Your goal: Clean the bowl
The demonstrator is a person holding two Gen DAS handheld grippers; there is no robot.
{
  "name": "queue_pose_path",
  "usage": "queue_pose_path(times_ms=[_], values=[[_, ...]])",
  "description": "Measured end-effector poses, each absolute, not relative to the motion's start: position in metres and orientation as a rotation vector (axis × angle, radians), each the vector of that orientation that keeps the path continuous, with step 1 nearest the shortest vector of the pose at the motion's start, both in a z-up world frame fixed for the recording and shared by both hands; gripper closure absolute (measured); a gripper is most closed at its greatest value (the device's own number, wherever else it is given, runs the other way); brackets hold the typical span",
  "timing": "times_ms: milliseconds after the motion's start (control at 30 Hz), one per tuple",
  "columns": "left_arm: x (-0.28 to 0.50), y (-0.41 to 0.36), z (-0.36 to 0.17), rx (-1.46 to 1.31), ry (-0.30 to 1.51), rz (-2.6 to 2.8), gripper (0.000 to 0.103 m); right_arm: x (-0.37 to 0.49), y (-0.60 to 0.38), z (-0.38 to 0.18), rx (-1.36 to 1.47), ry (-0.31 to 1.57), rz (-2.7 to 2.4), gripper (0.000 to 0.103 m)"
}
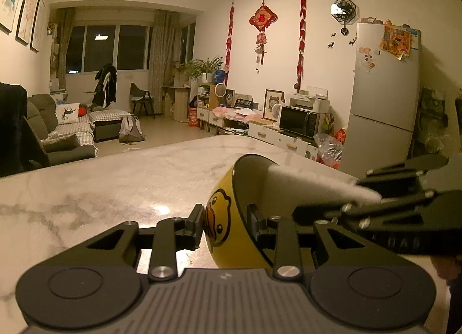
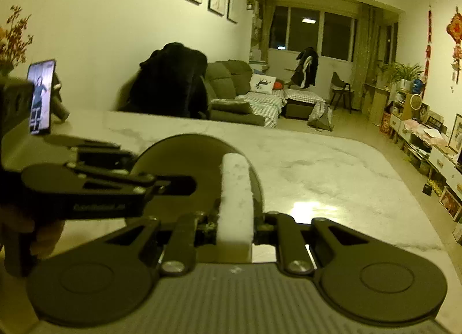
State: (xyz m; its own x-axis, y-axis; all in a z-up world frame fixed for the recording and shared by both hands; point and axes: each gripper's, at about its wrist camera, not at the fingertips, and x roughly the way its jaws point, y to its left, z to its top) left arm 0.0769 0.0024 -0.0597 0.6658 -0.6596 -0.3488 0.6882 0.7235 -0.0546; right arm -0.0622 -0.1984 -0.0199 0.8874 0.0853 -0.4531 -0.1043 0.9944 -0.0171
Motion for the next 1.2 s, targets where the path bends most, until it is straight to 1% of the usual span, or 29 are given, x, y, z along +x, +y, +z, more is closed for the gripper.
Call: queue_pose_path(times_ms=[267, 367, 500, 600, 633, 733, 1000, 1200], values=[[0.077, 0.003, -0.059, 0.084, 0.356, -0.75, 0.072, -0.051, -0.229, -0.028, 0.319, 0.589, 0.27, 0.085], [0.077, 0.003, -0.059, 0.08, 0.359, -0.746, 0.072, -0.049, -0.234, -0.03, 0.385, 0.607, 0.283, 0.085], [0.078, 0.002, -0.059, 0.079, 0.361, -0.749, 0.072, -0.053, -0.232, -0.026, 0.356, 0.593, 0.258, 0.085], [0.077, 0.0, -0.059, 0.088, 0.357, -0.753, 0.072, -0.058, -0.227, -0.019, 0.251, 0.554, 0.188, 0.085], [0.077, 0.001, -0.059, 0.088, 0.358, -0.753, 0.07, -0.059, -0.225, -0.017, 0.215, 0.54, 0.163, 0.085], [0.078, 0.0, -0.06, 0.092, 0.356, -0.755, 0.07, -0.059, -0.221, -0.015, 0.147, 0.505, 0.12, 0.085], [0.077, -0.001, -0.061, 0.094, 0.353, -0.749, 0.07, -0.06, -0.218, -0.009, 0.101, 0.456, 0.093, 0.085], [0.075, -0.004, -0.062, 0.105, 0.36, -0.758, 0.069, -0.059, -0.223, -0.017, 0.122, 0.5, 0.096, 0.085]])
